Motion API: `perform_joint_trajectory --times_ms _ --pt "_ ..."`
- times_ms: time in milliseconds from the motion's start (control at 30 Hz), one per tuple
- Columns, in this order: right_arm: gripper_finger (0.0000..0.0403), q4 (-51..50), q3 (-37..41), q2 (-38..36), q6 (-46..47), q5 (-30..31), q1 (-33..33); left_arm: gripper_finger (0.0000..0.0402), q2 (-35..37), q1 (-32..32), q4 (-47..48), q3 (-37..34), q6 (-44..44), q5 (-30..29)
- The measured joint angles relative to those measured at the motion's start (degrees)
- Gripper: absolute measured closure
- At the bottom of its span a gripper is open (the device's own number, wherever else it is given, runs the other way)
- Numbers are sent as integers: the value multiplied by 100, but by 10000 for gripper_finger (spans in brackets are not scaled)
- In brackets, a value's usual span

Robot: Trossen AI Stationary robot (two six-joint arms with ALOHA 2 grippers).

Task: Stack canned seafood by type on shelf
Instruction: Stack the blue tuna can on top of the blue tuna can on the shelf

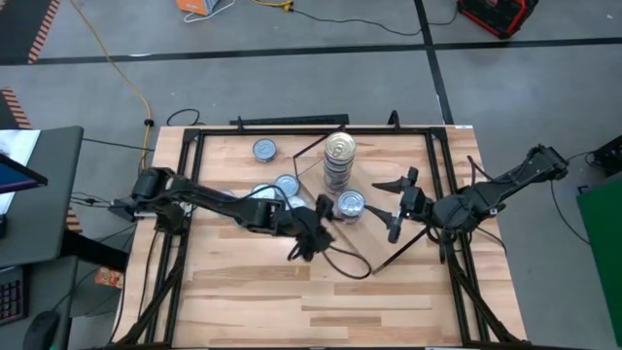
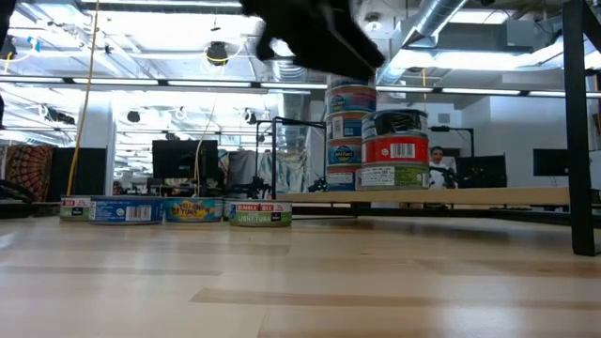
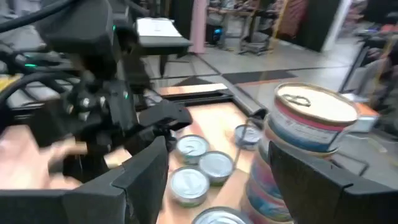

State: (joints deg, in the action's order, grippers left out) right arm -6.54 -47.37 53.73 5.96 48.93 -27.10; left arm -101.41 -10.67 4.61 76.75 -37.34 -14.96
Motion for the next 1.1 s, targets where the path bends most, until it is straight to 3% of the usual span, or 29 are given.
perform_joint_trajectory --times_ms 133,333,567,833,967,1100 --pt "102 162 187 -243 131 -446 224 125 215 -219 635 -4 966 764" --pt "102 797 878 -621 505 -871 441 125 211 -744 862 -17 1393 830" --pt "102 1769 1324 -204 643 -915 286 125 213 -1150 991 -35 1685 726" --pt "102 2592 1326 427 469 -879 154 125 512 -1220 -530 -1665 2512 813" --pt "102 2633 1324 382 404 -879 -12 125 1144 -1361 -638 -2289 3157 705" --pt "102 2522 1324 330 264 -881 -82 125 2059 -1487 -90 -2826 3920 406"
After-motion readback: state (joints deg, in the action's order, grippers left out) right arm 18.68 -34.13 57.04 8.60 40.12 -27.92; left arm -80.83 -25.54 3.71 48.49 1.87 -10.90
